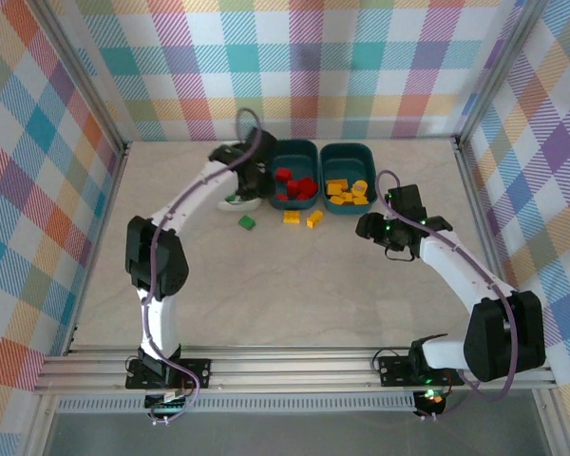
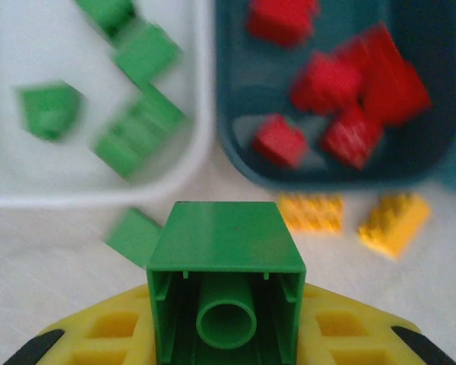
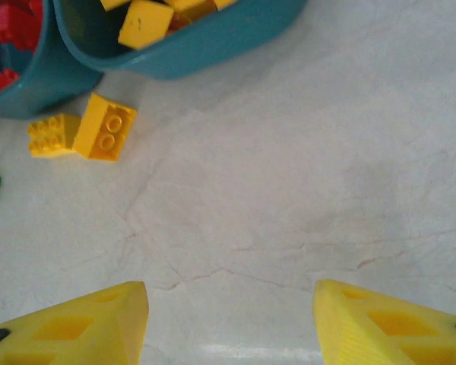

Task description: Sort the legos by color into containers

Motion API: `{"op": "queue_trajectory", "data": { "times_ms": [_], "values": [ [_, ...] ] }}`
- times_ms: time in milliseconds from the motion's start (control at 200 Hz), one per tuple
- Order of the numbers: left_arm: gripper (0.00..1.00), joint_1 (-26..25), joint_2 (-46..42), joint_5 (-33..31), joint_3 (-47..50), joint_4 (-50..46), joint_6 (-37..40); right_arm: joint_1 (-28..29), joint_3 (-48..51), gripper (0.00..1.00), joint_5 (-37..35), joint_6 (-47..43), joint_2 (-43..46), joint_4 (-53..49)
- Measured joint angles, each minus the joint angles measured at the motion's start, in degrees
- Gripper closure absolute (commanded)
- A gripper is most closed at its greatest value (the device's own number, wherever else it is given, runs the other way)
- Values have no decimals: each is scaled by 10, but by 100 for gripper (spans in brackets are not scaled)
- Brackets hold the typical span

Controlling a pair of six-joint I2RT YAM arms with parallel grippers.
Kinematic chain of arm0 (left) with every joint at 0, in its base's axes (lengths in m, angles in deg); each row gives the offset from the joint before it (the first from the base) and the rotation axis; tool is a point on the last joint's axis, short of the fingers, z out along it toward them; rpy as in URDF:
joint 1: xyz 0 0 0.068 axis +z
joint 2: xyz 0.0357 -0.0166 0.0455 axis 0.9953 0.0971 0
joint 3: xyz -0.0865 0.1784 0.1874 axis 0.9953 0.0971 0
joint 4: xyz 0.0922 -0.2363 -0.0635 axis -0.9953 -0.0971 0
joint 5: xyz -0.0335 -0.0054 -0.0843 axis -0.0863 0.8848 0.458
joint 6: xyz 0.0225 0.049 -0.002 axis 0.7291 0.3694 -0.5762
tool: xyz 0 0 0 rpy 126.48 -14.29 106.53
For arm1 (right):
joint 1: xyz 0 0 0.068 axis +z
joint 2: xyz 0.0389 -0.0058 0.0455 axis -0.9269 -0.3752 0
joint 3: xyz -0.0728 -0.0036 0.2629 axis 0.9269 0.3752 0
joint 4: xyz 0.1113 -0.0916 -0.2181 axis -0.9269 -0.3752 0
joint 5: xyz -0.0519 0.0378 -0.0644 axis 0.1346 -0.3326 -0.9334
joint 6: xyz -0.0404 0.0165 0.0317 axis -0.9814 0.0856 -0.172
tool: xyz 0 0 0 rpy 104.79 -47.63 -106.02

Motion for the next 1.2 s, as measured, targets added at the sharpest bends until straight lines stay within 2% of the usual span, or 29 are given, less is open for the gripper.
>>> {"op": "queue_trajectory", "data": {
  "times_ms": [160,280,360,545,630,725,885,995,1090,1205],
  "values": [
    [75,100,117,-2,-138,-27,-2,4,9,41,8,1,29,-8],
    [69,129,202,-1,-214,-59,-3,7,10,40,8,1,47,-12],
    [61,132,236,5,-240,-79,-2,7,12,40,8,1,54,-14],
    [26,131,253,35,-277,-99,4,7,14,39,8,1,56,-16],
    [20,130,246,46,-278,-98,16,8,14,39,8,1,56,-17],
    [19,127,203,50,-218,-78,19,11,14,39,8,1,56,-17],
    [18,98,22,34,41,-1,21,18,19,39,8,5,56,-16],
    [20,62,-71,40,173,45,0,23,23,39,8,11,54,-15],
    [22,39,-85,56,228,72,-26,28,22,39,8,12,42,-10],
    [23,27,-47,56,238,89,-30,33,23,39,8,12,27,-5]
  ]
}}
